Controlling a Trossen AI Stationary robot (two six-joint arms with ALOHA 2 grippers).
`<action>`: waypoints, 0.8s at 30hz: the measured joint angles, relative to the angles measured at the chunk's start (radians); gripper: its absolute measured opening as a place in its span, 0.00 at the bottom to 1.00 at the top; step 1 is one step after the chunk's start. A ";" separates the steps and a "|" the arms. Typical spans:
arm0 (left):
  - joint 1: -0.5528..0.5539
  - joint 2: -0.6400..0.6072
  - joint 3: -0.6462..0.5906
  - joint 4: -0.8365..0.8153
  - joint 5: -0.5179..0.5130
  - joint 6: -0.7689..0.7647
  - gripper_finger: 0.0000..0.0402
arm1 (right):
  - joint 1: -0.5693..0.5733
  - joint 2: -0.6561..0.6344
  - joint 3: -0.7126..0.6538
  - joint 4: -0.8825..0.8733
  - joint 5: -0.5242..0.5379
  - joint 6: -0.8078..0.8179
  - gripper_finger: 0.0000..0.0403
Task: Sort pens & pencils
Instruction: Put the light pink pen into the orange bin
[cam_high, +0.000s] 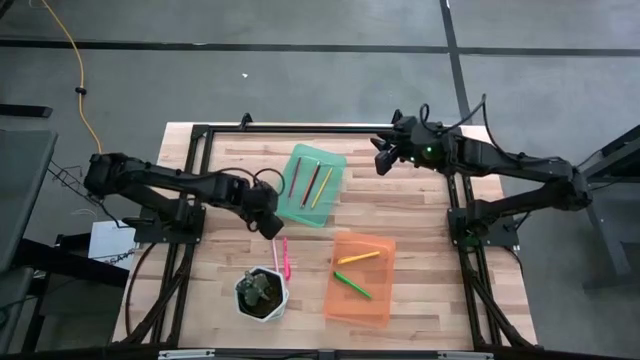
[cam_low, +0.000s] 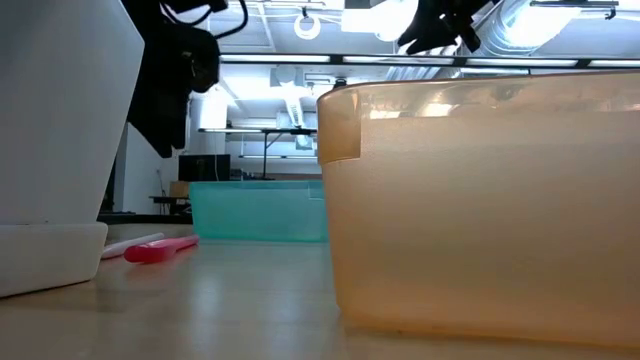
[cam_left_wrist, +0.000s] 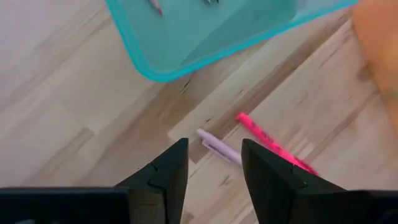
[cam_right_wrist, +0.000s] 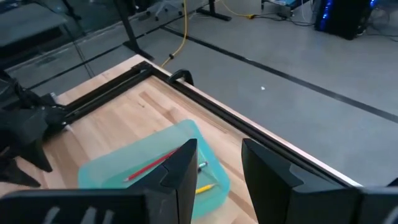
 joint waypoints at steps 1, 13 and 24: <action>-0.016 0.009 0.001 0.007 -0.011 -0.029 0.34 | -0.009 -0.005 0.000 0.000 -0.011 -0.002 0.29; -0.139 0.152 0.000 0.079 0.020 -0.369 0.34 | -0.081 -0.036 0.001 0.000 -0.174 -0.125 0.29; -0.187 0.154 0.000 0.089 -0.003 -0.711 0.34 | -0.104 -0.036 0.001 -0.024 -0.373 -0.230 0.29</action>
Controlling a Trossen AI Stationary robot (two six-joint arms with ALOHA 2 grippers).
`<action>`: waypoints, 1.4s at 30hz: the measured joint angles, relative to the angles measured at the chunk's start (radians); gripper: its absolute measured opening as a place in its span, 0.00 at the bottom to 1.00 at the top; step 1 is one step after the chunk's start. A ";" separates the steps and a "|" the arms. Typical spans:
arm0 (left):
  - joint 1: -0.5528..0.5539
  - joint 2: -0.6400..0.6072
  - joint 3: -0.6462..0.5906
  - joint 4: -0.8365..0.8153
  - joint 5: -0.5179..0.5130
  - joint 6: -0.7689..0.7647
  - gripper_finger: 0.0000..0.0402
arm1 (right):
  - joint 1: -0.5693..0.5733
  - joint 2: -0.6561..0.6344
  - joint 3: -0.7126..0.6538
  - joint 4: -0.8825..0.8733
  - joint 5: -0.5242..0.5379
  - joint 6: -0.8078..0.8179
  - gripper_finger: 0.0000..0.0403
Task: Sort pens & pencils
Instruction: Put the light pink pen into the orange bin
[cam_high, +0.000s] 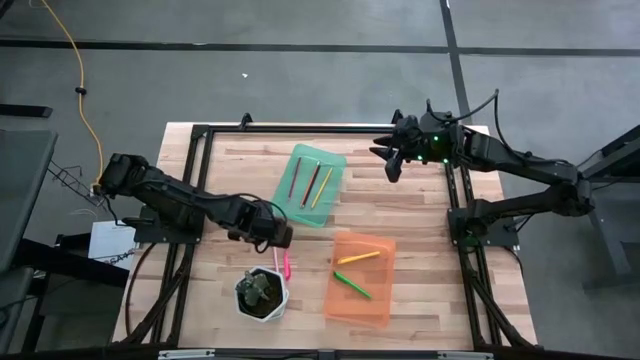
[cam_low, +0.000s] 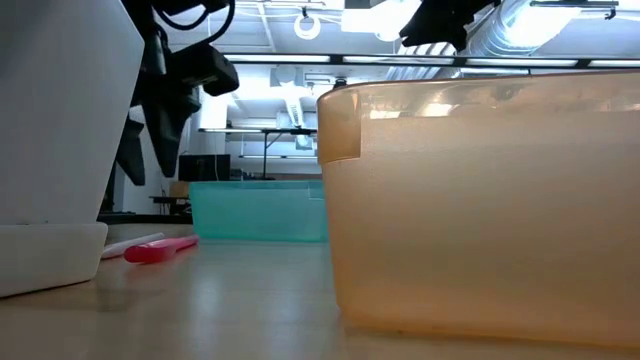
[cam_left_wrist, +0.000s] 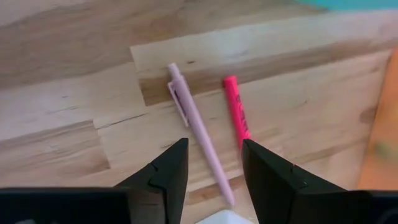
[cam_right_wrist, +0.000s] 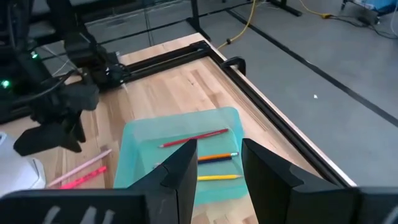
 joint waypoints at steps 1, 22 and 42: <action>0.000 0.000 0.000 0.002 -0.004 -0.012 0.34 | 0.000 0.000 0.000 -0.001 -0.002 -0.010 0.29; 0.023 0.133 0.112 -0.081 -0.011 -0.048 0.34 | -0.092 -0.004 0.000 -0.023 -0.132 -0.081 0.29; 0.072 0.271 0.227 -0.187 0.062 -0.101 0.34 | -0.106 -0.005 0.000 -0.059 -0.205 -0.126 0.29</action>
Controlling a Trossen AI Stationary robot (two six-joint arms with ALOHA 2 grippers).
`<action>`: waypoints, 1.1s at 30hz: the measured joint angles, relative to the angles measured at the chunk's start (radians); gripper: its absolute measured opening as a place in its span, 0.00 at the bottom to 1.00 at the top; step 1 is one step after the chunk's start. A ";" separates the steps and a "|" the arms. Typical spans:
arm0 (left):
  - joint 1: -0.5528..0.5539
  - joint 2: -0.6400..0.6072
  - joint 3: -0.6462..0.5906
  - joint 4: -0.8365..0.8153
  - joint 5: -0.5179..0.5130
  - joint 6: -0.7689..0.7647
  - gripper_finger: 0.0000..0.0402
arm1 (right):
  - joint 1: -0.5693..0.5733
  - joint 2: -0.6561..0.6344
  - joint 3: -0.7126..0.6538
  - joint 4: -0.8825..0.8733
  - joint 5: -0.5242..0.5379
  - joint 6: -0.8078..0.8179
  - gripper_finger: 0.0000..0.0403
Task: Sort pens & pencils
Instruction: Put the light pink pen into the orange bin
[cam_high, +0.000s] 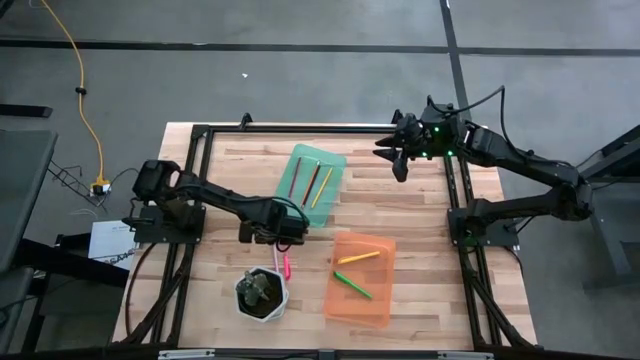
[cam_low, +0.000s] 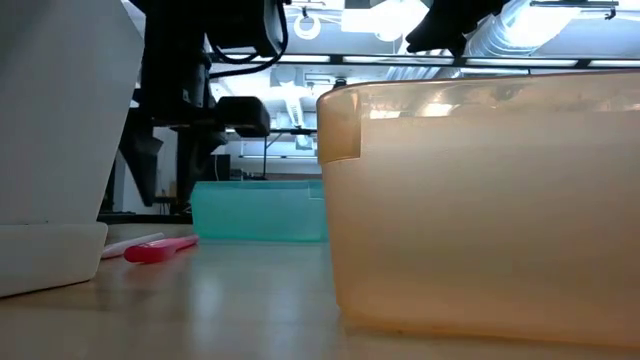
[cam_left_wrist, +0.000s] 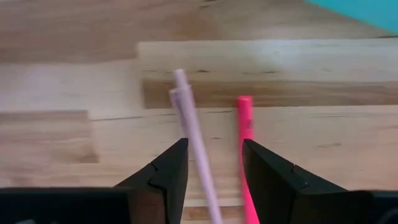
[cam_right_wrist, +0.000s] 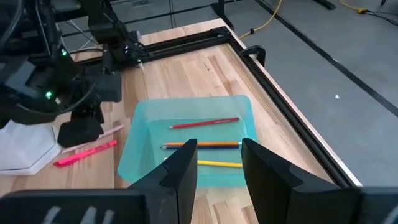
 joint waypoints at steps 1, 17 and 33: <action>0.000 0.001 0.000 -0.010 0.004 -0.004 0.34 | 0.000 0.000 0.000 0.000 -0.001 -0.003 0.29; -0.021 0.008 -0.001 -0.028 0.042 -0.031 0.34 | 0.000 0.000 0.000 -0.008 -0.005 -0.025 0.29; -0.085 0.042 0.000 0.048 0.022 -0.151 0.34 | 0.000 0.000 0.000 -0.010 -0.005 -0.035 0.29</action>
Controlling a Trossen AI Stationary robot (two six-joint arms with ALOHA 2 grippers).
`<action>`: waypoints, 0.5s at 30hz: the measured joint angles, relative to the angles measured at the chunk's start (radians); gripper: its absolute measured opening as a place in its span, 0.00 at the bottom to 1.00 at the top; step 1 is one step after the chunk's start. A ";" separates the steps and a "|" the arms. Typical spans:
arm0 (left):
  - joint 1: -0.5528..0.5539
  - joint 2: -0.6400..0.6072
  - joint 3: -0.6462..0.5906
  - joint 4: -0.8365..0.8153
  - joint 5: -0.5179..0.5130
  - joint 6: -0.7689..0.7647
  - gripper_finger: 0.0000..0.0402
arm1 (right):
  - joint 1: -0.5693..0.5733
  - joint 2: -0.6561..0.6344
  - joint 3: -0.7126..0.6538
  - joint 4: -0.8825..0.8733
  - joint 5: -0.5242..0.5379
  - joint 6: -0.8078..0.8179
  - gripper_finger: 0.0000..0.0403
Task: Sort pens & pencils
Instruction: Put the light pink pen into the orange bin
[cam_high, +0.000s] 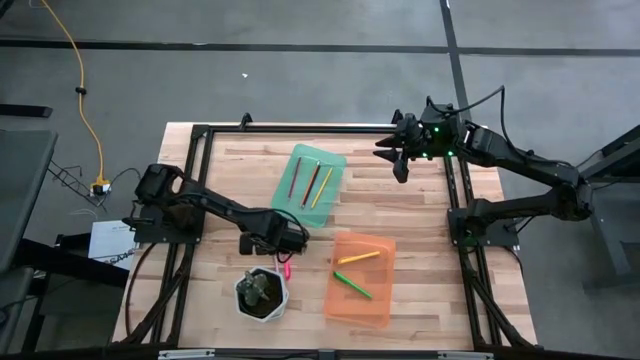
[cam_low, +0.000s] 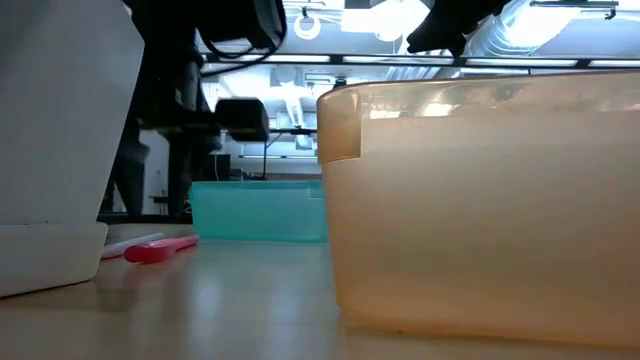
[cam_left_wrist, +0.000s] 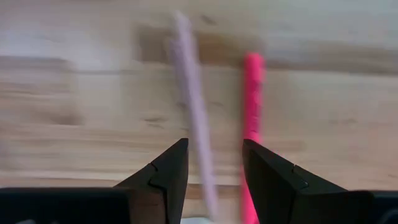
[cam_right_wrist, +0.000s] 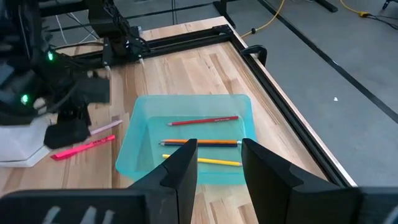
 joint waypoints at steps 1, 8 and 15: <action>0.000 0.011 0.000 0.020 0.009 0.000 0.34 | 0.000 0.000 0.000 -0.002 0.000 0.000 0.29; -0.001 0.030 -0.003 0.010 0.058 -0.005 0.34 | 0.000 -0.001 -0.001 -0.022 0.000 -0.001 0.29; 0.000 0.034 -0.001 0.013 0.055 -0.008 0.34 | 0.000 -0.006 -0.001 -0.022 0.000 -0.005 0.29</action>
